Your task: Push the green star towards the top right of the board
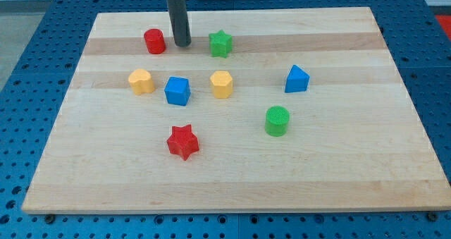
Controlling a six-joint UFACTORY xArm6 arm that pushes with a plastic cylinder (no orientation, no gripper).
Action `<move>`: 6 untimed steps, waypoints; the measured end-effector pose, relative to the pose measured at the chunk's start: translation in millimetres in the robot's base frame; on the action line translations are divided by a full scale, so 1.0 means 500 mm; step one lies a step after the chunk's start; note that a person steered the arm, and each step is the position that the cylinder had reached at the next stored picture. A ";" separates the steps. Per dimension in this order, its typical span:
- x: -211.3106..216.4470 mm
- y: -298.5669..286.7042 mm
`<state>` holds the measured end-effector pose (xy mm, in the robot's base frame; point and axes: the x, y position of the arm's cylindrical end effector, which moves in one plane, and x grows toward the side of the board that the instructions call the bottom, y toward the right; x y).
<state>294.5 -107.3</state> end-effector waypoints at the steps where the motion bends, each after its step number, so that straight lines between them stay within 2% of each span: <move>1: 0.027 -0.002; 2: 0.036 0.031; 4: 0.023 0.234; 5: -0.012 0.262; 6: -0.028 0.238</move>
<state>280.3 11.6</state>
